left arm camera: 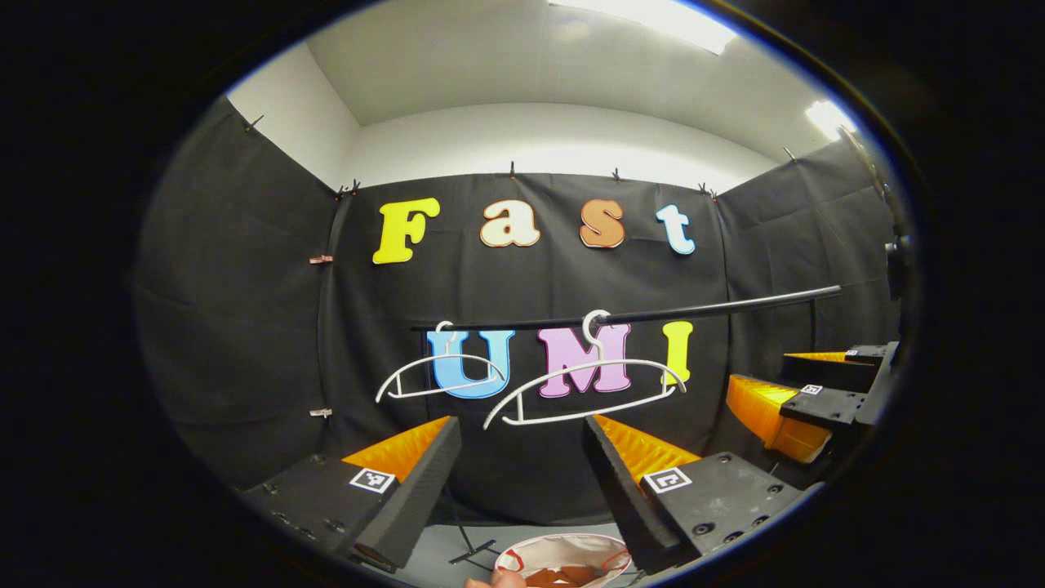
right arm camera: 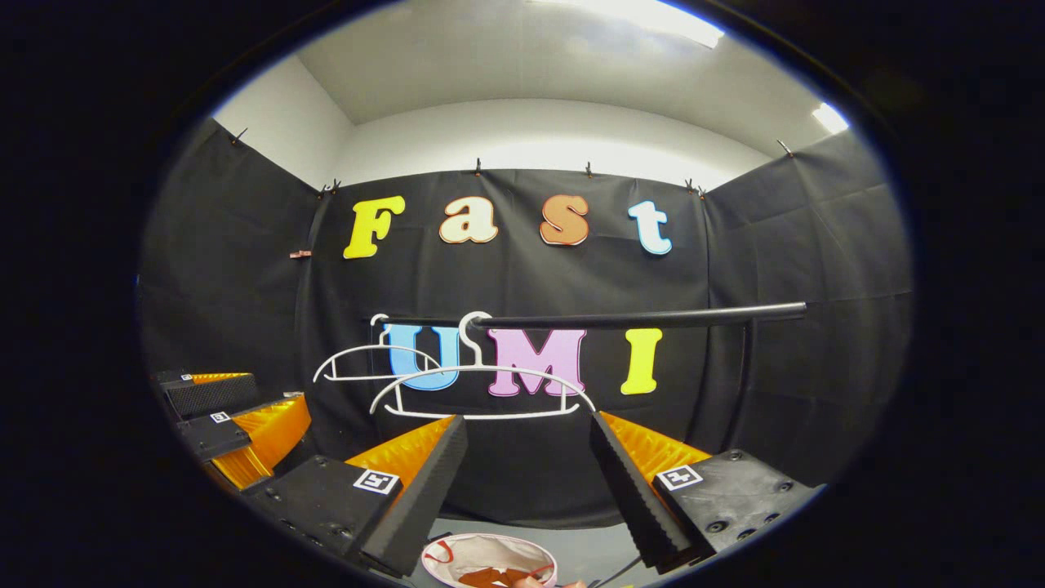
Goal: Grasp the clothes on the hanger with both hands and then place them into the laundry hamper below.
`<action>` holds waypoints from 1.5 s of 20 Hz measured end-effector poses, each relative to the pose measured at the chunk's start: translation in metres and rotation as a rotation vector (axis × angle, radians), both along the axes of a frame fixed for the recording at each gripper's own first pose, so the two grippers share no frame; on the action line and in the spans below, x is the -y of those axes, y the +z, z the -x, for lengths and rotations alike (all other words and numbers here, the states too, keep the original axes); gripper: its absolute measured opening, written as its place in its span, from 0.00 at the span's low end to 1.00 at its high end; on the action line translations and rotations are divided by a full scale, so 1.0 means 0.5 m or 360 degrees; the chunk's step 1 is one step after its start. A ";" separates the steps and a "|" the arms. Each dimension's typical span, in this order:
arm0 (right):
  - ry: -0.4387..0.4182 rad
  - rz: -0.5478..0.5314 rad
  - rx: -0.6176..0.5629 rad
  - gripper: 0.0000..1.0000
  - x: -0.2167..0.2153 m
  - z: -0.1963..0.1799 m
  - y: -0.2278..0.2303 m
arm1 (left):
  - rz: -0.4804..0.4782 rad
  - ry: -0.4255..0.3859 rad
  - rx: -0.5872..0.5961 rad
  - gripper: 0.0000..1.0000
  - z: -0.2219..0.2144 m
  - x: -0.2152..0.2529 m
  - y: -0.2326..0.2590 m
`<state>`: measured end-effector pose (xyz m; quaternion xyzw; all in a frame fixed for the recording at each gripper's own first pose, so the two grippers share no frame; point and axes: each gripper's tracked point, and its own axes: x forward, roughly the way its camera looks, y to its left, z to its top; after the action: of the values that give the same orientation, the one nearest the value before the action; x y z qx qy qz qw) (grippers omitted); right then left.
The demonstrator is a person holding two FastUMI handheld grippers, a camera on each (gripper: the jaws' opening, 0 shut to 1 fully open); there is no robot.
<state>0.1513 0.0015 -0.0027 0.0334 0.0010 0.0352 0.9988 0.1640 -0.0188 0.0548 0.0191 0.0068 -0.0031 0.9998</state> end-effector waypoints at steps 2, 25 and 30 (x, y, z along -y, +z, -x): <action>0.0008 -0.0001 0.0015 0.98 0.008 0.003 0.006 | 0.0023 0.0009 -0.0012 0.92 0.005 0.006 0.000; 0.0018 -0.0088 -0.0060 0.98 0.029 -0.014 -0.031 | 0.0020 0.0070 0.0022 0.94 -0.016 0.021 0.000; 0.0015 -0.0066 -0.0045 0.99 0.029 -0.012 -0.031 | 0.0034 0.0073 0.0021 0.95 -0.039 0.018 -0.007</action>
<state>0.1571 -0.0130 -0.0183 0.0547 0.0147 0.0394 0.9976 0.1837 -0.0279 0.0511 0.0082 0.0005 0.0199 0.9998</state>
